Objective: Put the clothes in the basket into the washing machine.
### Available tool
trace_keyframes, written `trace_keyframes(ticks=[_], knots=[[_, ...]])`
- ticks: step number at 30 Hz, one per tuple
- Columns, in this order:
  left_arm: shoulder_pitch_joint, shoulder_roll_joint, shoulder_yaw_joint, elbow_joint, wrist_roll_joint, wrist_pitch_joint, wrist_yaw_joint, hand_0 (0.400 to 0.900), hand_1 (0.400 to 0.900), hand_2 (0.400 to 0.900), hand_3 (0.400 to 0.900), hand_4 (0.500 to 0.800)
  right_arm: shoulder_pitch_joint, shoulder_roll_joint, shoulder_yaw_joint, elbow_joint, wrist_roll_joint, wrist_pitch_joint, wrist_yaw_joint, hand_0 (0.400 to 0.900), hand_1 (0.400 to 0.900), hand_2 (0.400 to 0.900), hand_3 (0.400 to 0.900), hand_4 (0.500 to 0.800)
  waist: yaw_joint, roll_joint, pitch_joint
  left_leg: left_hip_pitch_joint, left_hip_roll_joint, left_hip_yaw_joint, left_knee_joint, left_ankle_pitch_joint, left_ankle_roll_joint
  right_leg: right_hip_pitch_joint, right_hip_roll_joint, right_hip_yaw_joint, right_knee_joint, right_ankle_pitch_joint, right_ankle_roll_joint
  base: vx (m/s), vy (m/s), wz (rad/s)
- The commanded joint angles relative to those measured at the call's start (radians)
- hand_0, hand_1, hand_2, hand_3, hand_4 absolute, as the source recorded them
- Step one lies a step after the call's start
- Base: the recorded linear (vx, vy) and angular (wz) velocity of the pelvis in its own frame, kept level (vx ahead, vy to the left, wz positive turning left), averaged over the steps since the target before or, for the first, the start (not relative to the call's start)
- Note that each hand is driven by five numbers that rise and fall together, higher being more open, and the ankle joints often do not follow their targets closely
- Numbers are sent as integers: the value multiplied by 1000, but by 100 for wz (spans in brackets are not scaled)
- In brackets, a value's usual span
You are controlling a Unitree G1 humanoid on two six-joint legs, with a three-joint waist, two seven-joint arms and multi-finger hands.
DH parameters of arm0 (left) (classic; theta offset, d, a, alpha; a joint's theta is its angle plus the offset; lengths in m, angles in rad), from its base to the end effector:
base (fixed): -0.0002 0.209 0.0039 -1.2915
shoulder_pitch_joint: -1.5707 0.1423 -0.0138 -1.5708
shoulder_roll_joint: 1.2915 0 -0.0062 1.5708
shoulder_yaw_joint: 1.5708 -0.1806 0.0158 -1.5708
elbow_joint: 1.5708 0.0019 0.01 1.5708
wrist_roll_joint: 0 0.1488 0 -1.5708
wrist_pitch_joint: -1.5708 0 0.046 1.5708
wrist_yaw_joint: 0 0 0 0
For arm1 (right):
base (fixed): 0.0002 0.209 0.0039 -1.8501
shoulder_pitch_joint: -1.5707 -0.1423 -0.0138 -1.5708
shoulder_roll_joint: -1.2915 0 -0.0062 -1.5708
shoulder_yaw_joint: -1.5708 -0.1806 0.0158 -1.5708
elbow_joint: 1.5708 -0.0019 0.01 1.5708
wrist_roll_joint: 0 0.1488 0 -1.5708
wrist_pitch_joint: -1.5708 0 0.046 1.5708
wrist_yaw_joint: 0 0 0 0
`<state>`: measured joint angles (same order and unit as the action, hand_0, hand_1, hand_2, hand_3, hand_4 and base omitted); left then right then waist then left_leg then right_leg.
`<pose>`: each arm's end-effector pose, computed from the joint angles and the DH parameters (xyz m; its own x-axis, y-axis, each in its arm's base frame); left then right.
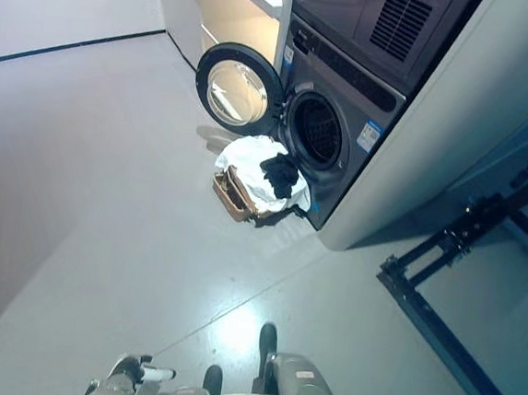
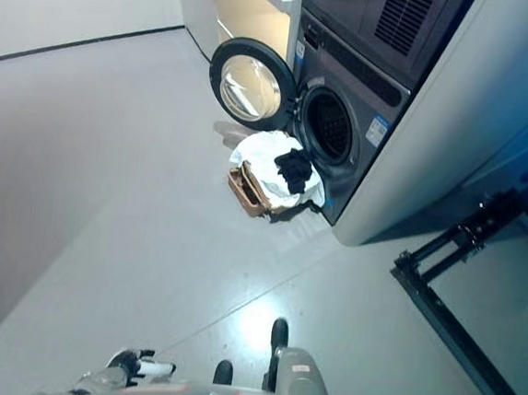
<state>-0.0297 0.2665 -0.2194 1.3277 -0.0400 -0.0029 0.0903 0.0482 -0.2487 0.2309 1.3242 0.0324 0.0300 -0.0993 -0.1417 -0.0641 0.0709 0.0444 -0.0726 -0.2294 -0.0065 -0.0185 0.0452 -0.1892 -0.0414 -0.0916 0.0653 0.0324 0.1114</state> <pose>0.0676 0.2347 -0.1232 0.2815 0.2871 -0.9156 0.1556 0.9279 0.3388 0.0366 -0.2289 -0.1288 0.1804 -0.2879 -0.9405 -0.1793 0.9306 -0.3193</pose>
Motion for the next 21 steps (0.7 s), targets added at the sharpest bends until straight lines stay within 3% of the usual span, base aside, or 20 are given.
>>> trace_keyframes(ticks=[1, 3, 6, 8, 10, 11, 12, 14, 15, 17, 18, 21], knots=[[-27, 13, 25, -14, -5, -11, 18, 900, 900, 900, 900, 800, -57, -70, -15, -12, 18, -17, -16, 900, 900, 900, 900, 800, 9, 64, 2, 261, 64, 47, 44, -49, -67, -116, 99, -25, 100, 102, -29, 346, -186, 2], [-29, 12, 22, -26, -15, -10, 22, 900, 900, 900, 900, 800, -64, -76, -9, -31, 20, -22, -14, 900, 900, 900, 900, 800, 12, 72, 12, 232, 71, 63, 182, 16, -98, -85, 115, -17, 147, 55, -45, 353, -205, 4], [-32, 12, 14, -52, -33, -17, 29, 900, 900, 900, 900, 800, -76, -84, -1, -48, 28, -23, -14, 900, 900, 900, 900, 800, 41, 40, 36, 90, 35, 87, 453, 143, -132, 4, 103, 24, 136, 24, -66, 296, -230, -17], [-34, 10, 3, -63, -39, -19, 32, 900, 900, 900, 900, 800, -91, -91, 4, -54, 29, -21, -20, 900, 900, 900, 900, 800, 75, 14, 59, -5, 4, 100, 563, 131, -119, 43, 90, 52, 137, 9, -74, 267, -213, -52], [-25, 4, -1, -61, -45, -18, 35, 900, 900, 900, 900, 800, -102, -90, 12, -56, 29, -19, -28, 900, 900, 900, 900, 800, 116, -6, 79, -148, 4, 159, 594, 65, -85, 98, 86, 85, 139, -14, -79, 263, -149, -62], [-25, 4, -1, -60, -45, -18, 35, 900, 900, 900, 900, 800, -102, -90, 12, -56, 29, -19, -29, 900, 900, 900, 900, 800, 116, -7, 77, -150, 3, 159, 592, 68, -85, 96, 85, 85, 138, -13, -79, 213, -88, -46], [-20, 4, -3, -62, -45, -17, 33, 900, 900, 900, 900, 800, -104, -89, 14, -56, 29, -18, -30, 900, 900, 900, 900, 800, 128, -12, 81, -196, 6, 180, 583, 57, -75, 122, 86, 99, 133, -23, -82, 337, -82, -42], [-12, 8, -12, -61, -39, -14, 36, 900, 900, 900, 900, 800, -110, -85, 26, -51, 29, -20, -37, 900, 900, 900, 900, 800, 157, -10, 77, -285, 72, 242, 364, 61, -67, 197, 99, 123, 111, -64, -81, 503, -60, -55], [-10, 10, -15, -62, -35, -15, 39, 900, 900, 900, 900, 800, -110, -85, 30, -48, 25, -21, -41, 900, 900, 900, 900, 800, 168, 9, 77, -305, 103, 247, 241, 121, -83, 230, 120, 134, 104, -81, -80, 434, 22, -43], [-11, 11, -17, -61, -29, -12, 38, 900, 900, 900, 900, 800, -110, -86, 31, -47, 22, -22, -39, 900, 900, 900, 900, 800, 178, 15, 82, -275, 114, 248, 140, 167, -92, 267, 123, 148, 94, -91, -78, 377, 33, -36], [-9, 8, -20, -56, -17, -13, 39, 900, 900, 900, 900, 800, -111, -88, 37, -43, 14, -24, -42, 900, 900, 900, 900, 800, 192, 29, 69, -325, 141, 254, -24, 198, -105, 313, 134, 176, 74, -117, -74, 455, 49, -42], [1, 2, -16, -45, -8, -13, 36, 900, 900, 900, 900, 800, -108, -91, 33, -24, 7, -25, -42, 900, 900, 900, 900, 800, 203, 31, 58, -389, 164, 280, -81, 207, -127, 392, 118, 218, 54, -149, -65, 497, 89, -51]])
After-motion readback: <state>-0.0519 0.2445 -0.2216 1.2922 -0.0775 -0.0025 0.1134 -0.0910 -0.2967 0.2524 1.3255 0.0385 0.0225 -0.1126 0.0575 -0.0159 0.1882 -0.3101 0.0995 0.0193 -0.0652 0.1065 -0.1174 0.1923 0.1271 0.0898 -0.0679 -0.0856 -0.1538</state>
